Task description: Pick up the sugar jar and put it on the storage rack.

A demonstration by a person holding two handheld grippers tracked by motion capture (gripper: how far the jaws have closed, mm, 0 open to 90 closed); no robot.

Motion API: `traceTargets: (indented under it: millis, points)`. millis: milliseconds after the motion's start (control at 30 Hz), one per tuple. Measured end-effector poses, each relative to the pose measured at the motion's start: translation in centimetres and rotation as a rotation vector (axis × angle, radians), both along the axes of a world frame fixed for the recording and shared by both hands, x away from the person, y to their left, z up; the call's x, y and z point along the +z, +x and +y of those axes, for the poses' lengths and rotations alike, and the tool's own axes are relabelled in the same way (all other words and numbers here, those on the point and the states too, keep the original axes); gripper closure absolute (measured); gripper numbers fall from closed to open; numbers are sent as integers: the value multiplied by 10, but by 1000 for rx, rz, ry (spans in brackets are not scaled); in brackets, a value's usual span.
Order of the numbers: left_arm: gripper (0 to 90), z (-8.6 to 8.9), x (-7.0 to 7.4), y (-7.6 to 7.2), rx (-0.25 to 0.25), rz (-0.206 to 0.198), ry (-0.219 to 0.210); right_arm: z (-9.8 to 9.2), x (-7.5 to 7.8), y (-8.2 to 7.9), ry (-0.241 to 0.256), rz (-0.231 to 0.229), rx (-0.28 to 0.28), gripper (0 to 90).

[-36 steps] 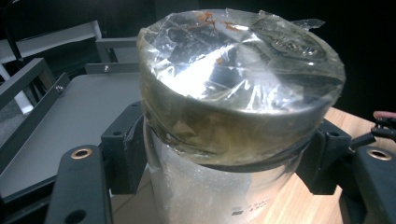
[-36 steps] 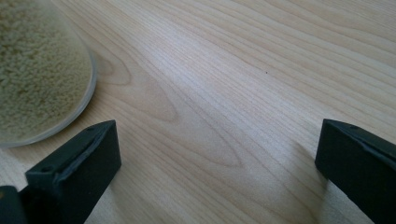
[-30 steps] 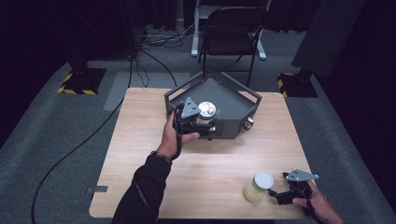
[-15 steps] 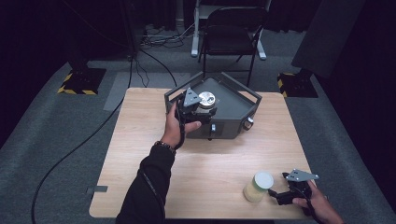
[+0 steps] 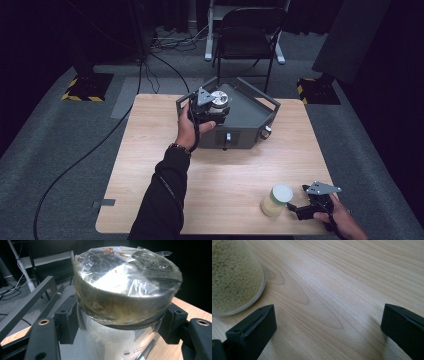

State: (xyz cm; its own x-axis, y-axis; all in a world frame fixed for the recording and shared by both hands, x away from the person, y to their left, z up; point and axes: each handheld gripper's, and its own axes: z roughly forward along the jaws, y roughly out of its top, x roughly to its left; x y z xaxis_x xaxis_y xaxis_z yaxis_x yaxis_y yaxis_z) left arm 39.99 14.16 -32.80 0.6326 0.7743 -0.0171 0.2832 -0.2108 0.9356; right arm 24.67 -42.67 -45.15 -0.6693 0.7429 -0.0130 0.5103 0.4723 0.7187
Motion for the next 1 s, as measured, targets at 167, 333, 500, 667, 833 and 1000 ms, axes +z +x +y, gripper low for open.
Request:
traceTargets:
  millis: [167, 333, 500, 667, 833, 1000]
  points:
    - [299, -2, -2, 5, 18, 11, 0, 0, 0, 0, -1, 0, 1, 0]
    - [299, -7, -6, 9, 33, 19, 18, 0, 0, 0, -1, 0, 4, 0]
    - [300, -9, -9, 11, 43, 26, 25, 0, 0, 0, -1, 1, 5, 0]
    - [300, -11, -12, 13, 48, 31, 32, 0, 0, 0, -1, 0, 5, 0]
    - [300, -13, -15, 13, 47, 36, 35, 0, 0, 0, -1, 0, 5, 0]
    - [300, -14, -18, 16, 47, 48, 35, -1, 0, 0, -2, 0, 12, 0]
